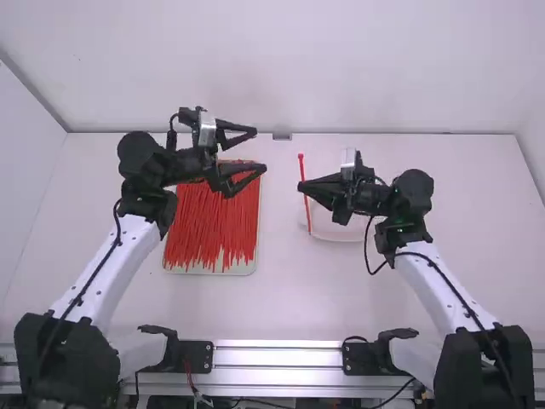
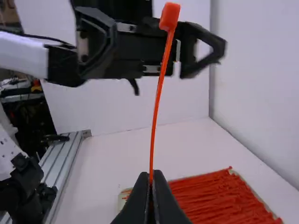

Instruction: Fasten the cable tie

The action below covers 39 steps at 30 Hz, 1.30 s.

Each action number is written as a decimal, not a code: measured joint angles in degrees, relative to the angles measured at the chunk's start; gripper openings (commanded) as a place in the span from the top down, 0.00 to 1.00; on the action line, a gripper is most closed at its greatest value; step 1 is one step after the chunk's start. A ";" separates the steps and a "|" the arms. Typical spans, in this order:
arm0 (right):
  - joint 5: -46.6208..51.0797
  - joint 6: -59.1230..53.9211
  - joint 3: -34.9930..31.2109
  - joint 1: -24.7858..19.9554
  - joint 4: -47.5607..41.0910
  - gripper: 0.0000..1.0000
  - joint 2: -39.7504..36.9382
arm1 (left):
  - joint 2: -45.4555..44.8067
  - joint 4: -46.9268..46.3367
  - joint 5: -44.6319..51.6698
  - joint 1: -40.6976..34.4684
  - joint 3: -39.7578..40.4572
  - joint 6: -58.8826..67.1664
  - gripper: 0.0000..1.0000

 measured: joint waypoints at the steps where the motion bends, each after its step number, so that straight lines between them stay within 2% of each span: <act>1: 0.04 0.52 0.00 0.33 0.68 1.00 -0.02 | 0.92 1.81 1.11 -0.04 0.00 -0.83 0.01; 6: 1.29 2.40 0.02 1.73 4.17 1.00 -0.02 | 4.81 11.67 5.09 -1.14 0.00 -6.12 0.00; 10: 3.58 3.15 0.02 3.65 5.01 1.00 0.00 | 5.22 14.25 6.40 -2.14 0.00 -8.61 0.03; 15: 6.40 3.21 0.02 5.88 4.98 1.00 -0.02 | 5.20 13.92 7.02 -3.37 0.59 -9.77 0.06; 21: 7.87 2.27 0.02 8.22 4.94 1.00 -0.02 | 5.20 7.87 7.85 -3.72 5.29 -10.03 0.15; 30: 8.20 2.10 0.02 8.46 5.18 1.00 -0.02 | 5.22 5.53 8.28 -5.77 6.62 -8.92 0.26; 31: 8.33 2.08 0.02 8.46 5.20 1.00 -0.02 | 5.22 5.53 8.28 -6.03 6.62 -8.81 0.30; 33: 8.37 1.88 0.02 8.46 5.20 1.00 -0.02 | 5.22 5.53 8.24 -6.36 6.64 -8.59 0.47; 37: 8.39 1.88 0.02 8.46 5.20 1.00 -0.02 | 5.20 5.51 8.26 -6.45 6.64 -8.68 0.59; 39: 8.50 2.05 0.02 8.44 5.22 1.00 -0.02 | 5.22 5.29 8.26 -6.43 6.62 -8.72 0.73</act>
